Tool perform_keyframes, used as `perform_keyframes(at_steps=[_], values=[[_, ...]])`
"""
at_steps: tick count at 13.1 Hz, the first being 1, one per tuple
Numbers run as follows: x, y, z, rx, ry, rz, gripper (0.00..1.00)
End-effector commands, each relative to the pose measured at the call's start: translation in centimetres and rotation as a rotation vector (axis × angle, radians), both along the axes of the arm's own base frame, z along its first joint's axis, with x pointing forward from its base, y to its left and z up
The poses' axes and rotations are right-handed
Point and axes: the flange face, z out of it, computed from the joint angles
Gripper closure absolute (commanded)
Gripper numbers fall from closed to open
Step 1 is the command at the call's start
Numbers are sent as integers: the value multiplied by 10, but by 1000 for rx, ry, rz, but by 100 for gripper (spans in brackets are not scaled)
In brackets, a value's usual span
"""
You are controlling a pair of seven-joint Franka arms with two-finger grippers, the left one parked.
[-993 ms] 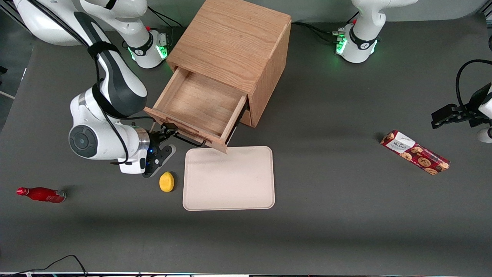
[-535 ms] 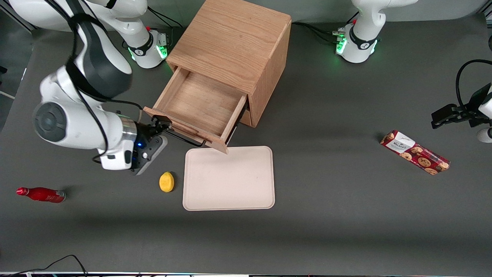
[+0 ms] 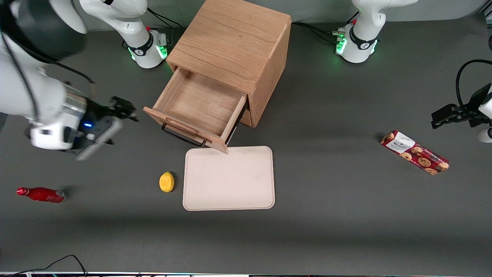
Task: Open upper drawer
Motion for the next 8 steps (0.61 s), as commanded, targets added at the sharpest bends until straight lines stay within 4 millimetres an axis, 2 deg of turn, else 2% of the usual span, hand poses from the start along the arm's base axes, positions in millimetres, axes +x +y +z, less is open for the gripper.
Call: perform_keyframes(at_steps=[1, 3, 6, 8], values=[[-36, -24, 21, -83, 6, -229, 0], [-48, -65, 21, -142, 17, -367, 0], [-57, -131, 7, -164, 46, -485, 0], [-62, -160, -4, -190, 16, -529, 0]])
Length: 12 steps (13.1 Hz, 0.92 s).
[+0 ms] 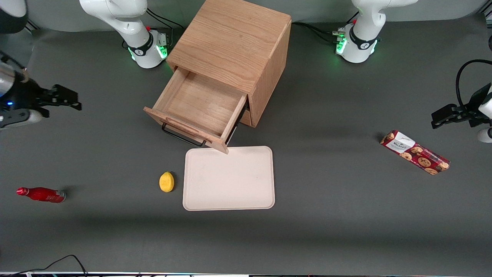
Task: Open upper drawer
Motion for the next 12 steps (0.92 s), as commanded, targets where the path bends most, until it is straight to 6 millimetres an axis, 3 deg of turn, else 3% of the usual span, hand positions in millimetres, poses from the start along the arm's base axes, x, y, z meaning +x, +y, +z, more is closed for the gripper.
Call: perform_keyframes(at_steps=[1, 5, 12], values=[[-21, -23, -18, -42, -30, -61, 0], [-21, -36, -16, -41, -39, -84, 0], [-12, -37, -3, -41, -65, -90, 0]])
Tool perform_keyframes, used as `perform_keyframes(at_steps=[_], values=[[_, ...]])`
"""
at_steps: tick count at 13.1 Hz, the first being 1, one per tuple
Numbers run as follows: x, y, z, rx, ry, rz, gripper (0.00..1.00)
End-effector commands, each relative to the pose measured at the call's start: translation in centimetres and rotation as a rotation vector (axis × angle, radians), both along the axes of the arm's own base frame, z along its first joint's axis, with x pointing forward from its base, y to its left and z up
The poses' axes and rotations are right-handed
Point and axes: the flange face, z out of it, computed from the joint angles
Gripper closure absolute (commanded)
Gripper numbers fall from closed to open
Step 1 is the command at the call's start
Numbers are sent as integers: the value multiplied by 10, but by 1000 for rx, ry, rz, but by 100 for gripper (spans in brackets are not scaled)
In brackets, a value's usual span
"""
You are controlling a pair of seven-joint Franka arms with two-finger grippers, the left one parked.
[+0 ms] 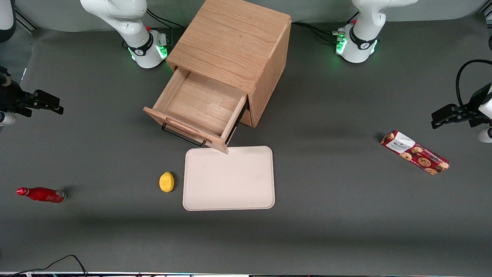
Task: Open upper drawer
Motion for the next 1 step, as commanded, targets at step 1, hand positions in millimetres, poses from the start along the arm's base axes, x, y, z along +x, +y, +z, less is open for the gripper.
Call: perform_keyframes(at_steps=[1], values=[[1, 1, 10, -22, -16, -18, 0]])
